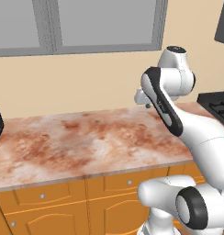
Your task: Take the tongs from the drawer on the right and place them on the dining counter next to the tray containing the kebab skewer.
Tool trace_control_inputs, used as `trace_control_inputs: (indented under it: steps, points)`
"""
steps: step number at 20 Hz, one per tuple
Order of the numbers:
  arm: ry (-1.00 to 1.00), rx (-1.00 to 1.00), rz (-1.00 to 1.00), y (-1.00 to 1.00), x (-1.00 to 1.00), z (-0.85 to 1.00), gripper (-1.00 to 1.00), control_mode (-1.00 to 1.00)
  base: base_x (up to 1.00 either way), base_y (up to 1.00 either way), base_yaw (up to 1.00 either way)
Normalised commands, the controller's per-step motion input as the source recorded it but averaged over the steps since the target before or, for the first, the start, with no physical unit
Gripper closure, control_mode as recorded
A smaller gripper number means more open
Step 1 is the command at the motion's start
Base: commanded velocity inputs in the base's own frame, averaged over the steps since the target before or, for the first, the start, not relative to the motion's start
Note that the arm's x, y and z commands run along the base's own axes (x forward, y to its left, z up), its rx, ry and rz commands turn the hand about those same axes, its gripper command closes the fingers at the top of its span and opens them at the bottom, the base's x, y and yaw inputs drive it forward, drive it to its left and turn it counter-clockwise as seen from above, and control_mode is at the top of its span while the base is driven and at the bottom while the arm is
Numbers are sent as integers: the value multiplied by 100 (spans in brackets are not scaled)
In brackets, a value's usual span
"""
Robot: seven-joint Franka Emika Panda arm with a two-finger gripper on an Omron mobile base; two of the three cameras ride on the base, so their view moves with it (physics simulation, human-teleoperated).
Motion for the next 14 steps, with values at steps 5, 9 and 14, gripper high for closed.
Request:
trace_control_inputs:
  steps: [5, 9, 14]
  points:
    - [0, 2, -12, -40, -29, -11, -100, -100, 0, 0, 0]
    - [0, 7, -29, -79, -56, -17, -100, -100, 0, 0, 0]
    - [0, 8, -31, -93, -63, -31, -100, -100, 0, 0, 0]
